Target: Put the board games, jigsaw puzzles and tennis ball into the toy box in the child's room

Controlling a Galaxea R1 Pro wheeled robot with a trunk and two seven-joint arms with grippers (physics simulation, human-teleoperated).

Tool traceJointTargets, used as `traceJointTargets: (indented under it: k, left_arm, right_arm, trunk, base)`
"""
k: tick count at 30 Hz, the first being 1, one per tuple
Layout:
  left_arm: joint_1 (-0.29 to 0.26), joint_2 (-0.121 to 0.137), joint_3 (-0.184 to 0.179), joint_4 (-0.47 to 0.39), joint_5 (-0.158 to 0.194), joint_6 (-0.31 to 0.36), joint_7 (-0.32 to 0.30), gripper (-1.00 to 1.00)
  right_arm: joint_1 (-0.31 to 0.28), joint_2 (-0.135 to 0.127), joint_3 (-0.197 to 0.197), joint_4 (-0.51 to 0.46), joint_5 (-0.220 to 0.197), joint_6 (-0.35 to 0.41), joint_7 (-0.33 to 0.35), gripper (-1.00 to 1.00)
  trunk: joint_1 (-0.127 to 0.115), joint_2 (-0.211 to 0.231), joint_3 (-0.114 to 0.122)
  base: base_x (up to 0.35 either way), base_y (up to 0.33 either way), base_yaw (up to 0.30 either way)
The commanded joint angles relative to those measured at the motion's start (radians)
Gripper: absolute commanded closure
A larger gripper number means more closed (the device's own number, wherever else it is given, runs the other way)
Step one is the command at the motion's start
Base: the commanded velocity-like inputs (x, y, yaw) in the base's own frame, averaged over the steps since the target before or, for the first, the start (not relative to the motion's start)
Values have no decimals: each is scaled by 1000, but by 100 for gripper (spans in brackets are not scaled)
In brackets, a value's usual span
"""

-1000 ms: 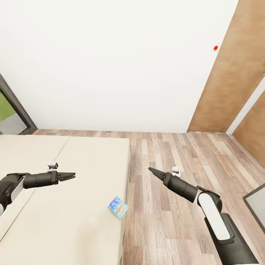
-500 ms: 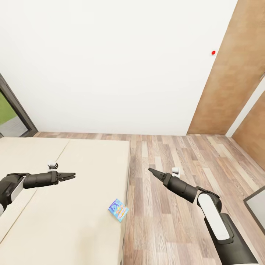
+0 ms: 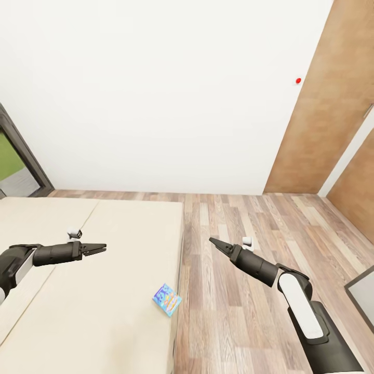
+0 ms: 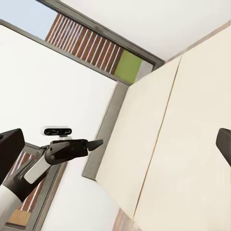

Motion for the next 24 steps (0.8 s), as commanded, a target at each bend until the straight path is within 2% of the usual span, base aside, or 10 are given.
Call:
traceJointTargets:
  k: [1, 24]
  left_arm:
    - [-1, 1, -7, 0, 6, 11, -3, -100]
    - [-1, 1, -7, 0, 6, 11, -1, -100]
  right_arm:
    - [-1, 0, 0, 0, -1, 4, 1, -100]
    - [-1, -2, 0, 1, -1, -16, 1, -100]
  trunk:
    - [1, -2, 0]
    - [1, -2, 37]
  base:
    - [0, 0, 0]
    - [0, 0, 0]
